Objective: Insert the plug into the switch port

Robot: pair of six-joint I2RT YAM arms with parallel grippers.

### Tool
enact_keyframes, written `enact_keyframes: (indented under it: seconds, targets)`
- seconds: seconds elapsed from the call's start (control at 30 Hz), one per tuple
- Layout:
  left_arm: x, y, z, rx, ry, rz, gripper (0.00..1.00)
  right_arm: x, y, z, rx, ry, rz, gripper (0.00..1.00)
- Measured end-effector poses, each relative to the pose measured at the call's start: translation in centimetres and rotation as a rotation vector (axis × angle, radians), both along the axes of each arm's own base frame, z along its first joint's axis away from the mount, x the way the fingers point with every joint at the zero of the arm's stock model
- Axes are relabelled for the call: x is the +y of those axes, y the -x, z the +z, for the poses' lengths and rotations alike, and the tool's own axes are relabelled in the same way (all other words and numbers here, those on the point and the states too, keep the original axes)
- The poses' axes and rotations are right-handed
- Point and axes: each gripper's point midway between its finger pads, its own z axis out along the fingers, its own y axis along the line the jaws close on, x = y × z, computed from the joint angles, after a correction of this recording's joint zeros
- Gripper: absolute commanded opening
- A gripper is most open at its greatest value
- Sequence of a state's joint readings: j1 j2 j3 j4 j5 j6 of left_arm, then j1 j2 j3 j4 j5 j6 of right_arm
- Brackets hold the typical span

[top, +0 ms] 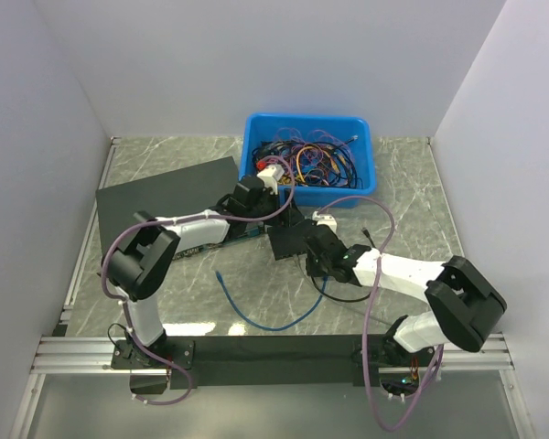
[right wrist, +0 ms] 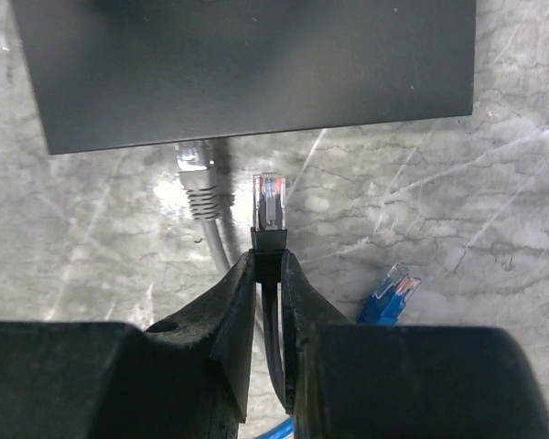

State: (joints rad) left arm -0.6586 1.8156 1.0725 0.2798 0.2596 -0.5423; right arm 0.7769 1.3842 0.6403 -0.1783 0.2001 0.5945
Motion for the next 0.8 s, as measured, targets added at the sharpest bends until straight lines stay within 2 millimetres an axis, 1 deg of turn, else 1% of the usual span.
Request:
enact_keyframes:
  seconds: [0.13,0.37,0.63,0.8]
  targets:
    - [-0.4,-0.2,-0.2,0.004,0.008,-0.016,0.78,-0.2,0.0,-0.6,0.010,0.019,-0.004,0.00]
    - [-0.8,-0.1,-0.5,0.008,0.018,-0.037,0.77,-0.5,-0.2,-0.6,0.001,0.030,-0.013,0.00]
    - [-1.0,0.0,-1.4,0.023,0.014,-0.049,0.77,-0.2,-0.4,-0.6,-0.009,0.026,-0.006,0.00]
    - [-1.0,0.0,-1.3,0.019,0.016,-0.049,0.77,0.2,-0.8,-0.4,-0.025,0.013,0.001,0.00]
